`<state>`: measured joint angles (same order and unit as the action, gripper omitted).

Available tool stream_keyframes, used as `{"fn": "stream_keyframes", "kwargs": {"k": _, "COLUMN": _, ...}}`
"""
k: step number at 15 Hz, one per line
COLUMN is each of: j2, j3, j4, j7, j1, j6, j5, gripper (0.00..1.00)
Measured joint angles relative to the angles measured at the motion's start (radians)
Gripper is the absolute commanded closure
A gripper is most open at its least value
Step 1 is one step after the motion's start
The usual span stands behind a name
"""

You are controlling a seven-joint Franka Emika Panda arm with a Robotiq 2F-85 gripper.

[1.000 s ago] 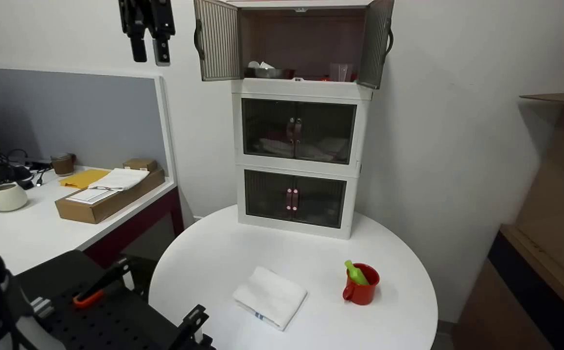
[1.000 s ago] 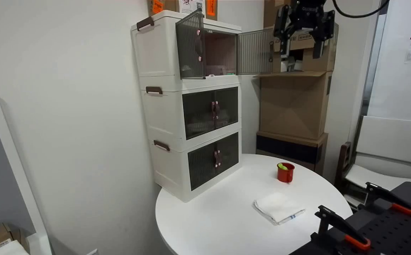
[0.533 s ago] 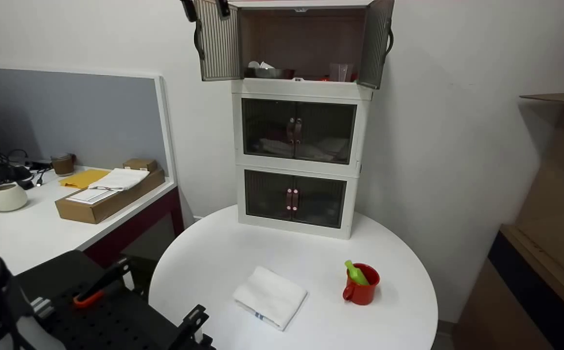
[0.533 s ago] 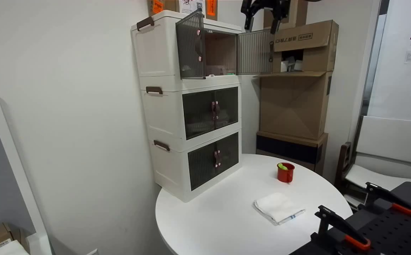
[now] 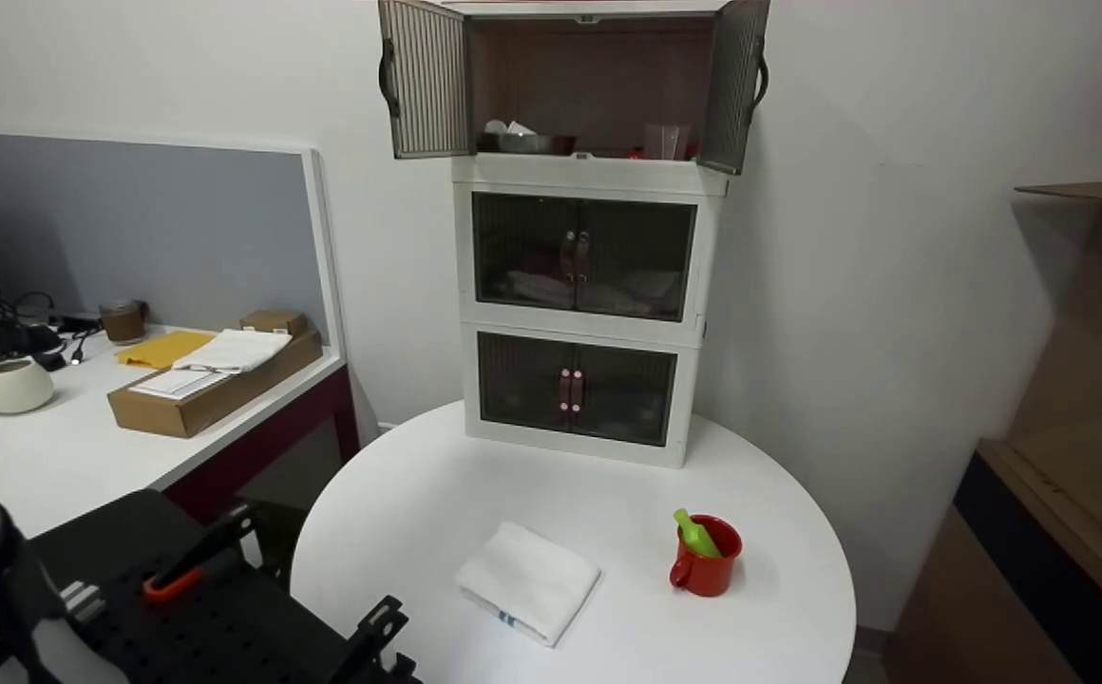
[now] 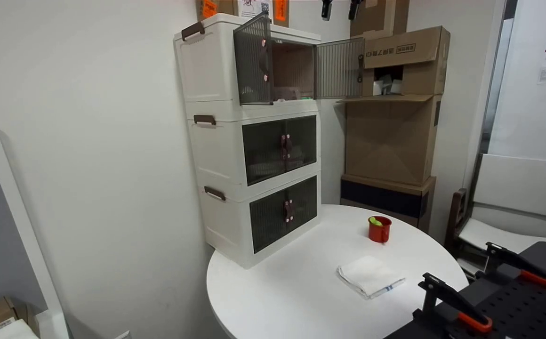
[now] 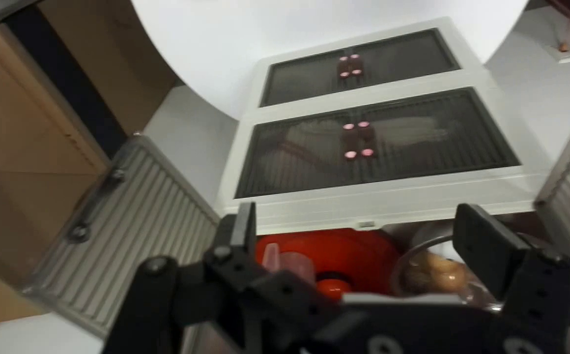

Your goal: Close the top right cabinet door

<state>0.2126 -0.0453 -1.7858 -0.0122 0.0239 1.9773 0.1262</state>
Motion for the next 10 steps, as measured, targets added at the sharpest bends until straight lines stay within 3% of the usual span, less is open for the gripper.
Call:
{"fn": "stream_keyframes", "kwargs": {"k": 4, "j2": -0.117, "j3": 0.088, "j4": 0.206, "j7": -0.123, "j1": 0.062, "j6": -0.046, "j5": 0.11, "gripper": 0.0}}
{"fn": "stream_keyframes", "kwargs": {"k": 10, "j2": -0.34, "j3": 0.179, "j4": 0.452, "j7": -0.367, "j1": 0.137, "j6": -0.049, "j5": 0.018, "gripper": 0.0}}
